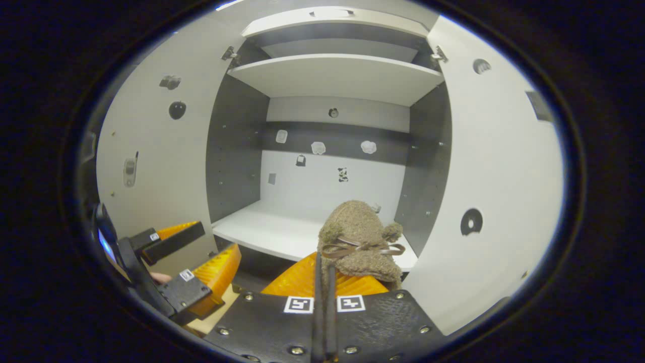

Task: Grab one shoe with the right hand and put it into the shoe cabinet, grab the other shoe with the left hand and put it into the shoe cabinet; then close the right door with the right hand and the left door with the left hand.

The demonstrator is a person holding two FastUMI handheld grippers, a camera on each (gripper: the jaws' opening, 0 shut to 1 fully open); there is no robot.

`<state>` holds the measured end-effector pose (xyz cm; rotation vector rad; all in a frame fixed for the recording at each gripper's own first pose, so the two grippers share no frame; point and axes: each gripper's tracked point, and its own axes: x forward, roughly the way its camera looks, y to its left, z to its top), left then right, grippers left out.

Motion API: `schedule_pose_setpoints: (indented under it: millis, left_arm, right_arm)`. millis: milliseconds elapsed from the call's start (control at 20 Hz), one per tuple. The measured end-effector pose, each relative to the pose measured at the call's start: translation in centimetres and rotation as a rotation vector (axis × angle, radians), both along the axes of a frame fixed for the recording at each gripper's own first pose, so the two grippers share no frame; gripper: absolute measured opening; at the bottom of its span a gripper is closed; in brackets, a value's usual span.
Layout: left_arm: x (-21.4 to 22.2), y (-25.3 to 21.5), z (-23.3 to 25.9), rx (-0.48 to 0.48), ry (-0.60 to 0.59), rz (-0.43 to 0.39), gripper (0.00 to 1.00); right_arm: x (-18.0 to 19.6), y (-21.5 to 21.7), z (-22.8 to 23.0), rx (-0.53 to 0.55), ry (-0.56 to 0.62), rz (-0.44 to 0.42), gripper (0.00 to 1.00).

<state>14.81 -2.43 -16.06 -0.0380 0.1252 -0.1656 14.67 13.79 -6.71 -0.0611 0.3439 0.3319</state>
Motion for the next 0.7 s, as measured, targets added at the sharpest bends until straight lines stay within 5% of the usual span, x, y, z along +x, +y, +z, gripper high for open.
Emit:
schedule_pose_setpoints:
  millis: [250,700]
  left_arm:
    - [0.1,1.2,0.3,0.003,-0.010,0.025,0.98]
    - [0.9,2.5,-0.2,-0.002,0.006,0.070,0.98]
  right_arm:
    - [8.4,2.6,2.7,-0.009,-0.003,0.019,0.03]
    - [22.7,2.0,-8.8,-0.142,0.175,-0.071,0.03]
